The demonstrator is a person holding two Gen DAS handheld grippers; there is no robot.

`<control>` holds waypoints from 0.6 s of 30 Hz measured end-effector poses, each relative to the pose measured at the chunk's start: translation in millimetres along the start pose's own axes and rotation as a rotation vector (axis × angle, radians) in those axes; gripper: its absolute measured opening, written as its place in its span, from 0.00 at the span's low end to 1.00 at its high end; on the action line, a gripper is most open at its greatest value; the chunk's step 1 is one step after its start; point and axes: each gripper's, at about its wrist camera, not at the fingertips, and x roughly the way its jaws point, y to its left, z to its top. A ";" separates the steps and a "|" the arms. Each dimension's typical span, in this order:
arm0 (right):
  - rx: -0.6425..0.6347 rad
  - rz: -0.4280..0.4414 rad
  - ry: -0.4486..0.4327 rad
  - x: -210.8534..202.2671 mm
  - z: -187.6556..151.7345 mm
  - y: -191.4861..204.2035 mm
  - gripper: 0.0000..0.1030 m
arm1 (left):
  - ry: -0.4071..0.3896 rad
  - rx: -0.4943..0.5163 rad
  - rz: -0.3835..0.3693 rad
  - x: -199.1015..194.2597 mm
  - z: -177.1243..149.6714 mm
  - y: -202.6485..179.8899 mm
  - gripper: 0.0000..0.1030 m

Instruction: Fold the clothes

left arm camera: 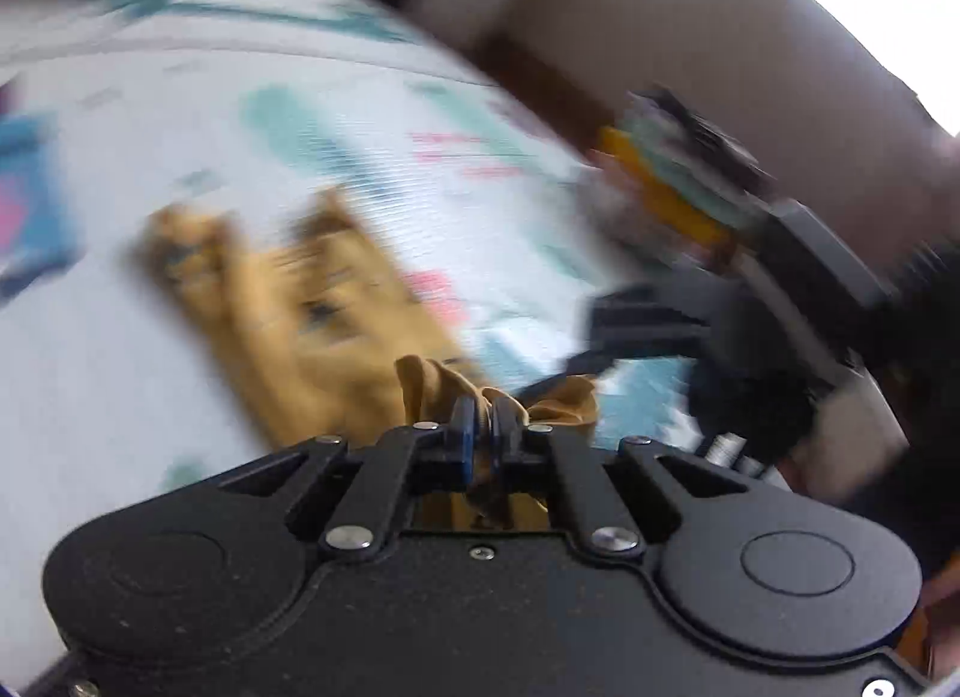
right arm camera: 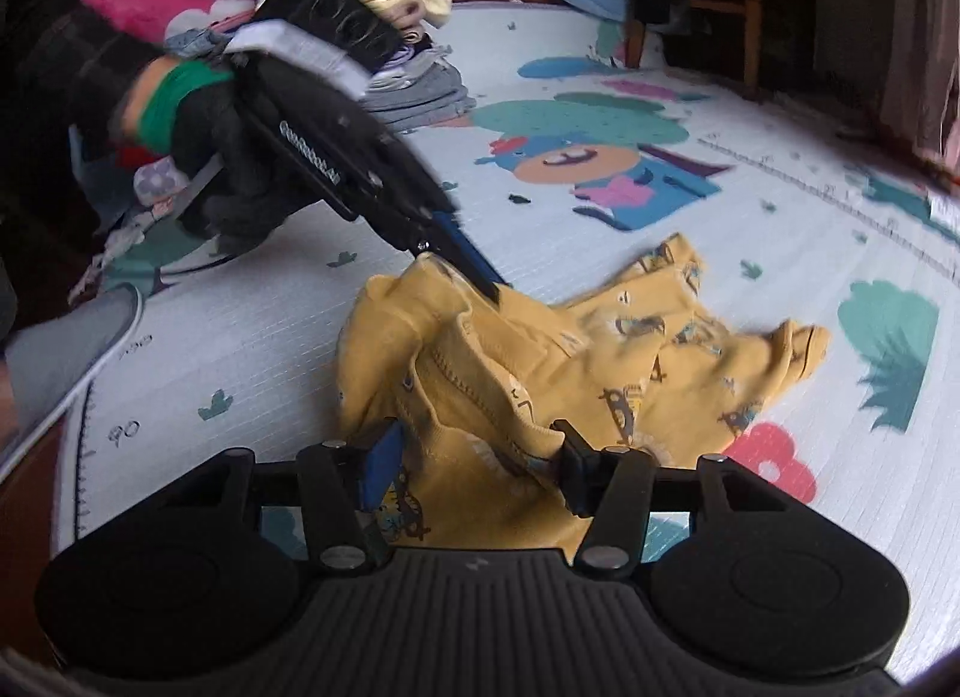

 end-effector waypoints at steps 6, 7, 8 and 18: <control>-0.058 -0.032 0.020 0.0 -1.3 7.9 0.53 | 0.103 -0.007 -0.097 28.3 8.8 31.2 0.03; -0.055 -0.046 0.024 1.0 -2.0 6.7 0.53 | 0.124 -0.037 -0.064 31.5 8.4 40.0 0.04; -0.048 -0.057 0.027 1.5 -2.3 5.1 0.53 | 0.142 -0.068 -0.022 33.7 7.7 48.6 0.15; 0.045 -0.100 0.014 3.3 -0.9 -15.2 0.53 | -0.154 -0.163 0.048 -52.7 -9.4 20.9 0.48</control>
